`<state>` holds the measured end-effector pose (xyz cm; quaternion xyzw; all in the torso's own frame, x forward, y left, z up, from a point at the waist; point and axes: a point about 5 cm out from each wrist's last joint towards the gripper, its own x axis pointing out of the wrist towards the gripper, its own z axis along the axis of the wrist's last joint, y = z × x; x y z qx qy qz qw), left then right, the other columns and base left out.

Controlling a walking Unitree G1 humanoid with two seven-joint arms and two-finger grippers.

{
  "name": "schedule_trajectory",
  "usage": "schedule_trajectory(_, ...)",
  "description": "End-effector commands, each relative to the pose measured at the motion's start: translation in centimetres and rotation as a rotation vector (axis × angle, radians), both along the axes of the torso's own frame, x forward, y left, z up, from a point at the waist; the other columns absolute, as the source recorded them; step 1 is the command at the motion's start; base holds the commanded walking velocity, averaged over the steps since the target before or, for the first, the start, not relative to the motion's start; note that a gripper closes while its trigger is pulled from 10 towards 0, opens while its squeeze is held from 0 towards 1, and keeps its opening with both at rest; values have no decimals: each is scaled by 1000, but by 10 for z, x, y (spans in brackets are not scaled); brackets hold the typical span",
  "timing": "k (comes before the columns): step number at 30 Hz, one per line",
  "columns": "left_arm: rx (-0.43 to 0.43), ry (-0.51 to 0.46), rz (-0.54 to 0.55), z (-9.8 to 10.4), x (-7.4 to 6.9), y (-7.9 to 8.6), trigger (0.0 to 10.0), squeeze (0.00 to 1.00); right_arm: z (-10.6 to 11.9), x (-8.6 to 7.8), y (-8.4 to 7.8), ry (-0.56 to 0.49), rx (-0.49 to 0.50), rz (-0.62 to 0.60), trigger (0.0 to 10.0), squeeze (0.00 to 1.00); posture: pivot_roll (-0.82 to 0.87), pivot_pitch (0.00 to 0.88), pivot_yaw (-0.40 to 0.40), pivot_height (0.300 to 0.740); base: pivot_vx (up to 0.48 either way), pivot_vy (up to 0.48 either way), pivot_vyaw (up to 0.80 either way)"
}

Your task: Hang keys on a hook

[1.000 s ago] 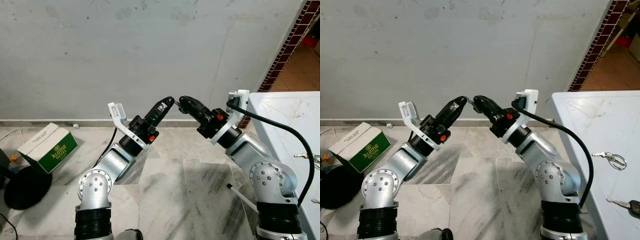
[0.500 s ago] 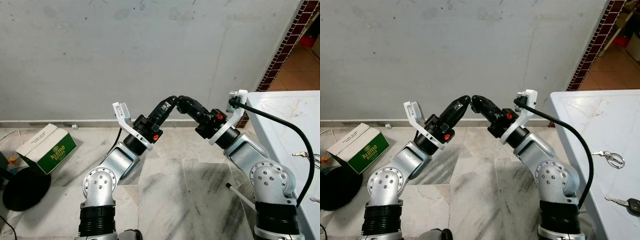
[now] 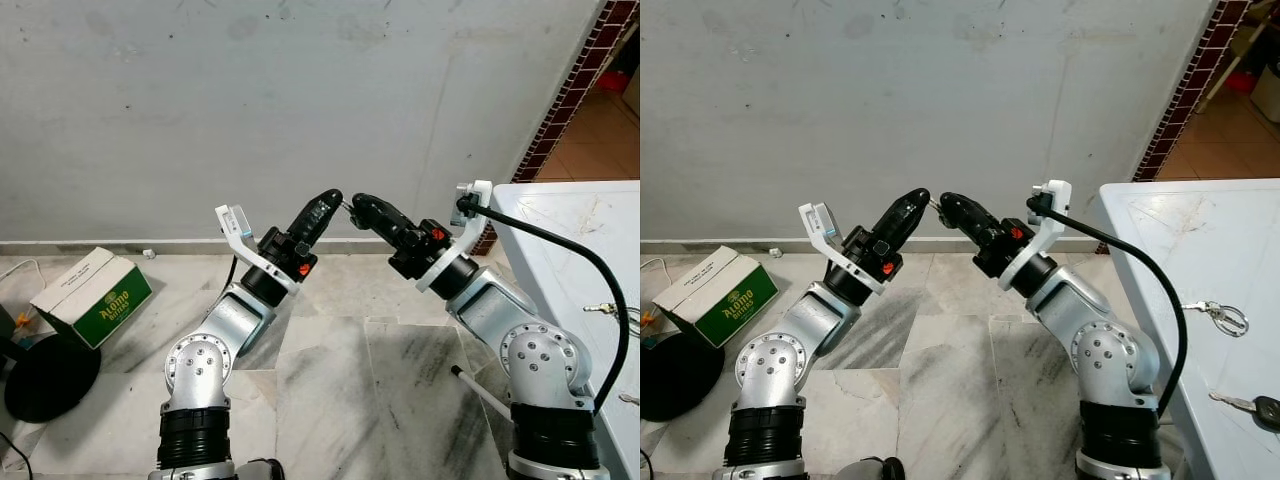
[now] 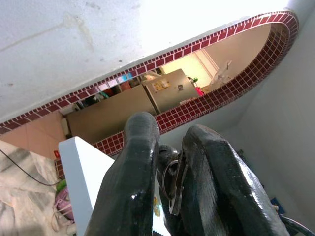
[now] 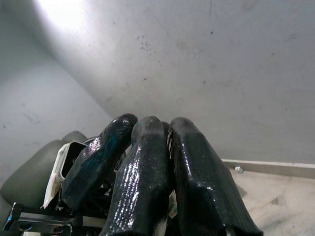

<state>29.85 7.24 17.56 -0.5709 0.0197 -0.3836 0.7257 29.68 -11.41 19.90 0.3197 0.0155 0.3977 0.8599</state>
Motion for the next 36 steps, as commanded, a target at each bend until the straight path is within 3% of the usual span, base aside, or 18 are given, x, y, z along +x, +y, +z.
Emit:
schedule_trajectory(1, -28, -12, -12, 4, 2, -4, 10000, 0, 5, -5, 3, -17, 13, 26, 10000, 0, -104, 108, 24, 740, 0, 0, 0)
schedule_trajectory(13, -77, -1, -32, 6, 4, -11, 10000, 0, 6, -6, 4, -17, 9, 35, 10000, 0, -109, 106, 24, 740, 0, 0, 0)
schedule_trajectory(17, -38, 22, 5, 2, 8, -10, 10000, 8, 6, -6, 4, -17, 6, 36, 10000, 0, -112, 107, 25, 740, 0, 0, 0)
schedule_trajectory(18, -29, 26, 6, 1, 8, -10, 10000, 612, 5, -6, 4, -17, 6, 35, 10000, 0, -112, 107, 25, 740, 0, 0, 0)
schedule_trajectory(19, -25, 28, 4, -1, 7, -10, 10000, 1000, 5, -7, 4, -17, 3, 34, 10000, 0, -112, 107, 25, 740, 0, 0, 0)
schedule_trajectory(26, -2, 40, 46, -4, 11, -7, 10000, 1000, 5, -7, 4, -18, 0, 38, 10000, 0, -110, 109, 24, 740, 0, 0, 0)
schedule_trajectory(27, -7, 42, 45, -4, 11, -7, 10000, 0, 5, -7, 5, -17, 1, 41, 10000, 0, -112, 110, 23, 740, 0, 0, 0)
schedule_trajectory(36, -102, 52, 2, -1, 10, -7, 10000, 0, 4, -9, 5, -12, 0, 51, 10000, 0, -112, 110, 23, 740, 0, 0, 0)
